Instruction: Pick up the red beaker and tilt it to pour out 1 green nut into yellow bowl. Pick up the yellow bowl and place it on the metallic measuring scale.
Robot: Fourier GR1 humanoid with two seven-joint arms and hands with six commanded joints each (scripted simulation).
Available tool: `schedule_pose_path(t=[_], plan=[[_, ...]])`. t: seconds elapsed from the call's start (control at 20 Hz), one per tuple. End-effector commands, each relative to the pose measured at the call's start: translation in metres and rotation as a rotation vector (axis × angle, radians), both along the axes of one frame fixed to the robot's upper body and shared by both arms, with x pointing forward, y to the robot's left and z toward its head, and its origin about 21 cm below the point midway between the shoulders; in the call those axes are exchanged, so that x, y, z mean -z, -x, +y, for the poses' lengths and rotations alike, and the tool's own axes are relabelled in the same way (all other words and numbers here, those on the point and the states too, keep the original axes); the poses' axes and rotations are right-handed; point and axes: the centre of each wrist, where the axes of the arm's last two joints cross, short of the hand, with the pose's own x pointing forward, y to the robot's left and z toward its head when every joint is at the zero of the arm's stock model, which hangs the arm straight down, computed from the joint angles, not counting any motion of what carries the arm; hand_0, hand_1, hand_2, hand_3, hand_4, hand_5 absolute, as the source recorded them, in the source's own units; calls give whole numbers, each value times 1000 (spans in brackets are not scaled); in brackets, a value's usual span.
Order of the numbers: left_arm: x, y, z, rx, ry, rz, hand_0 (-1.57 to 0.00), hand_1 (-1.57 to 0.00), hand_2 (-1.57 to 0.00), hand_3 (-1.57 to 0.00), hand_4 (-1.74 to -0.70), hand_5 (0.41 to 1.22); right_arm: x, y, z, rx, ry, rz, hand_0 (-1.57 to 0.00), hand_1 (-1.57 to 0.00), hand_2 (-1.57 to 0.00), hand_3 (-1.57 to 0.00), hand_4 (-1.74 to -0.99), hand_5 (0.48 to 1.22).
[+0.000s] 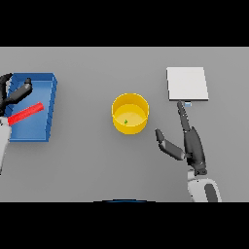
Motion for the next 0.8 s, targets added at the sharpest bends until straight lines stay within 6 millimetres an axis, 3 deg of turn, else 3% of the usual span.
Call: schedule_pose_path(t=[0.0,0.15,0.25,0.45,0.6,0.75], plan=[[-1,0,5,0,-4,-6,-202,-166,-170,-160,-802,652,0,1,-2,1,6,3,1,1,1,1,-1015,642],[1,2,1,14,-5,-35,-103,-85,-87,-82,-782,651,-4,-2,-1,-1,60,28,1,1,1,1,-1020,640],[3,-2,-7,25,-10,-57,-65,-54,-55,-52,-763,657,-11,-11,-9,-95,124,26,1,1,1,1,-1005,669],[0,-2,-6,39,7,-69,-26,-21,-22,-21,-743,664,-35,-43,-11,-261,455,31,1,1,1,1,-1094,677],[4,-3,-10,38,-5,-60,-13,-10,-11,-10,-733,677,-54,-64,-2,-390,669,-10,1,1,1,1,-1174,674],[0,-1,-5,34,-11,-62,-6,-5,-5,-5,-737,689,-64,-80,5,-496,825,-36,1,1,1,1,-1207,674]])
